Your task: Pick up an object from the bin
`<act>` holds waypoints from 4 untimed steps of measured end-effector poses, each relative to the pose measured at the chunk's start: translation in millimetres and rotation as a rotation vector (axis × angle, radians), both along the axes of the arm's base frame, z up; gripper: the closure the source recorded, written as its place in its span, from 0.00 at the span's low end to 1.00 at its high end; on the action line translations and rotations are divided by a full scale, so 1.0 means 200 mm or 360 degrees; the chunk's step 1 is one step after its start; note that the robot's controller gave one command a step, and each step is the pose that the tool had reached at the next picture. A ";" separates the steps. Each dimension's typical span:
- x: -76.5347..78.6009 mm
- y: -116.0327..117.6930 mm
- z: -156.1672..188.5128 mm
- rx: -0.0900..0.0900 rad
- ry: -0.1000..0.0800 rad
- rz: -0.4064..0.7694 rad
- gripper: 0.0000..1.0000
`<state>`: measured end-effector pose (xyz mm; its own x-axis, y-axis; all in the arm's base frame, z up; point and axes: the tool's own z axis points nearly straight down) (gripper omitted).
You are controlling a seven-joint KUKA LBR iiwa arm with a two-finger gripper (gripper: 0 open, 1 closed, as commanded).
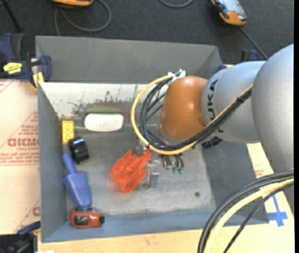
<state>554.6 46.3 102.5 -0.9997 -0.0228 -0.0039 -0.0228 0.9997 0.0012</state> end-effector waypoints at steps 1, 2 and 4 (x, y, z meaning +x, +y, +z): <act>0.05 0.11 -0.03 0.0001 0.0000 -0.0427 0.00; 0.06 0.41 -0.12 -0.0002 -0.0003 0.0275 1.00; 0.06 0.41 -0.12 -0.0004 -0.0003 0.0277 0.00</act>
Offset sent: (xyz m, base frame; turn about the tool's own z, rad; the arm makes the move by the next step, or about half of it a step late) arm 0.0111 0.0829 -0.0243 -0.1715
